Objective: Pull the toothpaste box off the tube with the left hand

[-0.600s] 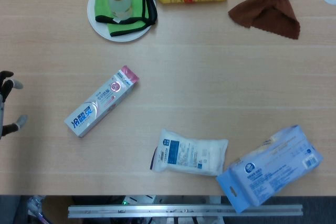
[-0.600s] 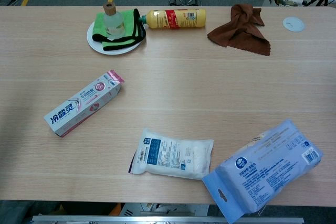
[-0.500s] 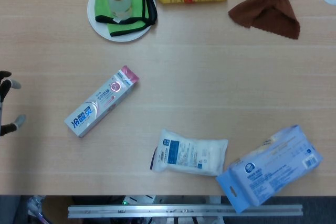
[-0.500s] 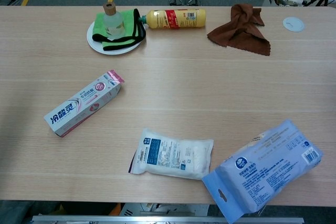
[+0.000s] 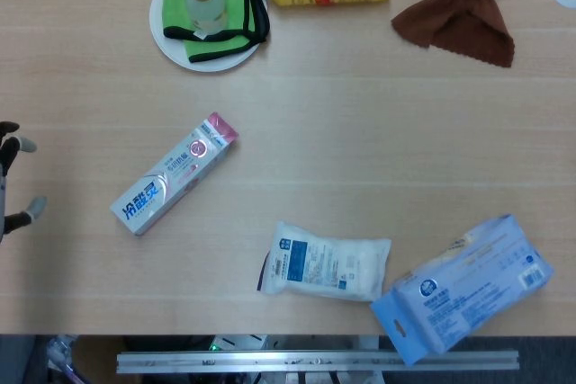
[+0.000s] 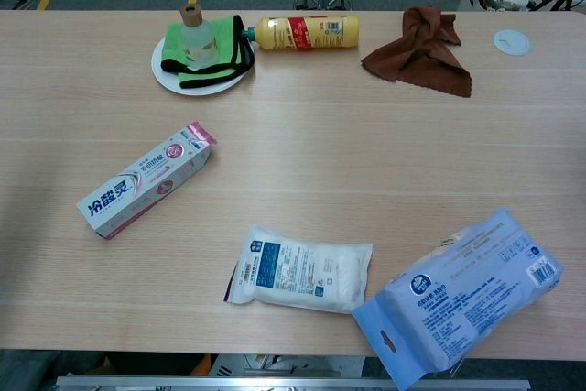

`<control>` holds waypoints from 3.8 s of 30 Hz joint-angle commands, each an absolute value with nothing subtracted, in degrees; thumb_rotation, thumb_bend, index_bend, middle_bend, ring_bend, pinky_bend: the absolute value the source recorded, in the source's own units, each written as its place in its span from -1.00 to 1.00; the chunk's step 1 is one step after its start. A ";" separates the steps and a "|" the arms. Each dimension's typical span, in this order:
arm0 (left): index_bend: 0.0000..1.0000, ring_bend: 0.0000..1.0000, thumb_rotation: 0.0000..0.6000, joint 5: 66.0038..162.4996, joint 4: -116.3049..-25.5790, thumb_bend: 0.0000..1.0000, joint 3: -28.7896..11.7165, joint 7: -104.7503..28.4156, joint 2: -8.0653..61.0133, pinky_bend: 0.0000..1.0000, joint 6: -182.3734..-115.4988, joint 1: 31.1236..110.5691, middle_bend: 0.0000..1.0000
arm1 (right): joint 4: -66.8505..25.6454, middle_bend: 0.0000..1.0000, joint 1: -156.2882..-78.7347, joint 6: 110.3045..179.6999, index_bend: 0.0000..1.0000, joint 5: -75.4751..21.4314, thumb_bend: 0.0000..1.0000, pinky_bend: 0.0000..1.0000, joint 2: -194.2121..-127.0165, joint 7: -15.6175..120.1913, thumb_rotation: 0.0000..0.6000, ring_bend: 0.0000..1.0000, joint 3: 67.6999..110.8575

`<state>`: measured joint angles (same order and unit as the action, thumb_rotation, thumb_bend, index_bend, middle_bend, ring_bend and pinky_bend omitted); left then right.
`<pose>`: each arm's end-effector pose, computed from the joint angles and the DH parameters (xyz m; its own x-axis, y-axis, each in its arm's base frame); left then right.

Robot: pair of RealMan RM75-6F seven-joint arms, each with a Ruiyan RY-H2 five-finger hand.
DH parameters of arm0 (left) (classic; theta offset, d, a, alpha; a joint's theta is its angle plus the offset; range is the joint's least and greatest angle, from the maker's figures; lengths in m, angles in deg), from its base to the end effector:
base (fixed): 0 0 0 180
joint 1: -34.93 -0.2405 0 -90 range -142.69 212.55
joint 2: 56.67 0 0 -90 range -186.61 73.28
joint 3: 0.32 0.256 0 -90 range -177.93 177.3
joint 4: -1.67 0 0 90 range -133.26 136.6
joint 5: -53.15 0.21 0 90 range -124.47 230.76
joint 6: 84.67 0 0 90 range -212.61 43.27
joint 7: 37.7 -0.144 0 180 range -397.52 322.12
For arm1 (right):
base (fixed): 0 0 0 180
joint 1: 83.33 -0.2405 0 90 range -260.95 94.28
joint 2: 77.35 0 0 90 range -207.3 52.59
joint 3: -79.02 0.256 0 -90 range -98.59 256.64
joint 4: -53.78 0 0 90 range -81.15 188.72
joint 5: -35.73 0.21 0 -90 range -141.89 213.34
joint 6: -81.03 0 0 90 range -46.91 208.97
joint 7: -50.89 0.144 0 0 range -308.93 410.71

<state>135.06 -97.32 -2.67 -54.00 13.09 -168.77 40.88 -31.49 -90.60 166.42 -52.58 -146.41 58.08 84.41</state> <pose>-0.2845 0.1814 0.1181 0.4545 0.0499 0.8894 0.8899 0.0195 -0.4558 -0.3103 -0.2045 0.1476 0.3097 0.0575 0.9491 -0.9457 -0.0852 0.3137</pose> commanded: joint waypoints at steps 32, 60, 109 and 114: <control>-0.55 -0.68 0.80 130.90 -102.49 -0.87 -1.57 -67.82 25.26 -0.41 -161.82 44.55 -0.62 | -33.52 -0.32 -94.48 168.63 -0.21 -51.92 -0.85 -0.32 -144.09 61.02 1.00 -0.47 89.66; -0.60 -0.68 0.66 116.37 -86.83 -0.88 -6.80 -74.40 39.83 -0.42 -157.61 50.02 -0.63 | -27.35 -0.32 -93.76 168.12 -0.21 -50.50 -0.85 -0.32 -145.38 67.63 1.00 -0.47 88.40; -0.60 -0.62 0.73 112.08 -85.19 -0.88 -6.15 -74.12 42.03 -0.41 -157.31 52.57 -0.62 | -25.83 -0.32 -93.47 166.78 -0.21 -49.67 -0.84 -0.32 -146.43 68.76 1.00 -0.47 87.45; -0.59 -0.57 0.78 110.82 -84.41 -0.88 -6.36 -74.11 42.20 -0.40 -156.83 52.78 -0.59 | -25.66 -0.32 -93.43 166.60 -0.21 -49.62 -0.84 -0.32 -146.50 68.91 1.00 -0.47 87.33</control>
<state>110.93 -84.50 -6.32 -74.11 42.17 -156.92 52.74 -25.66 -93.42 166.60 -49.62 -146.50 68.91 87.33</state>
